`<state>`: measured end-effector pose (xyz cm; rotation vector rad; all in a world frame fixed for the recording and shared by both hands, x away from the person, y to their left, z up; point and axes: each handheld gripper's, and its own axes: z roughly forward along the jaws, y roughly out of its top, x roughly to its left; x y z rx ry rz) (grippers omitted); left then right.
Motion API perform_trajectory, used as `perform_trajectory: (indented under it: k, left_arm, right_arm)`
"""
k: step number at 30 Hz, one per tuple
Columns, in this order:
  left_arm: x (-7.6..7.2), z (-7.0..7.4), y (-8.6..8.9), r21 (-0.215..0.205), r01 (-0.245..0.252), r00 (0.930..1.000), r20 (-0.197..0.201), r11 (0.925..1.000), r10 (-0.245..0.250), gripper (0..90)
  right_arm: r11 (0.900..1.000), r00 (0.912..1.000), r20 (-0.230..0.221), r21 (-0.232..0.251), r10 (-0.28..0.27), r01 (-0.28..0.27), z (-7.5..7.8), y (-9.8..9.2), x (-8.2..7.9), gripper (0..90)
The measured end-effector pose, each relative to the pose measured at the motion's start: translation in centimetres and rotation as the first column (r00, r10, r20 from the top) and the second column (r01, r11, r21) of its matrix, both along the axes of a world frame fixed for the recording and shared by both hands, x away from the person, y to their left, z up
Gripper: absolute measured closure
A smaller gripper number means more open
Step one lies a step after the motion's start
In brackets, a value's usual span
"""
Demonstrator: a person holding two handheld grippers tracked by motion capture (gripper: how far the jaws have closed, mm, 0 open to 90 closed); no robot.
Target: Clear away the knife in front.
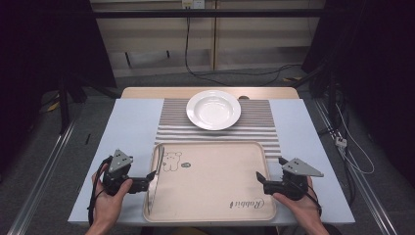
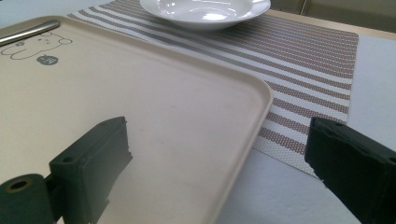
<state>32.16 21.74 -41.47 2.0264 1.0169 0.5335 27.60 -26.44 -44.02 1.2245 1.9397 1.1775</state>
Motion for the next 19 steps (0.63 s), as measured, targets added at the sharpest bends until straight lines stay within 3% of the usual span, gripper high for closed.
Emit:
perform_trajectory:
  k: [6,9,19]
  left_arm:
    - [-0.1,-1.6,0.4,-0.011,-0.02,0.9992,-0.035,0.9997,0.02,6.5]
    - [-0.6,-1.6,0.5,-0.03,-0.028,0.9995,-0.013,0.9991,0.027,6.7]
    - [-0.4,-1.8,0.1,-0.028,-0.007,0.9998,-0.017,0.9996,0.006,6.5]
  right_arm:
    - [1.0,1.0,-0.002,0.0,-0.003,0.003,0.0,0.0,0.1,6.9]
    - [1.0,1.0,-0.001,0.003,-0.005,0.005,0.0,-0.1,0.0,6.9]
    - [1.0,1.0,-0.002,0.01,-0.005,0.005,0.0,-0.2,0.1,6.9]
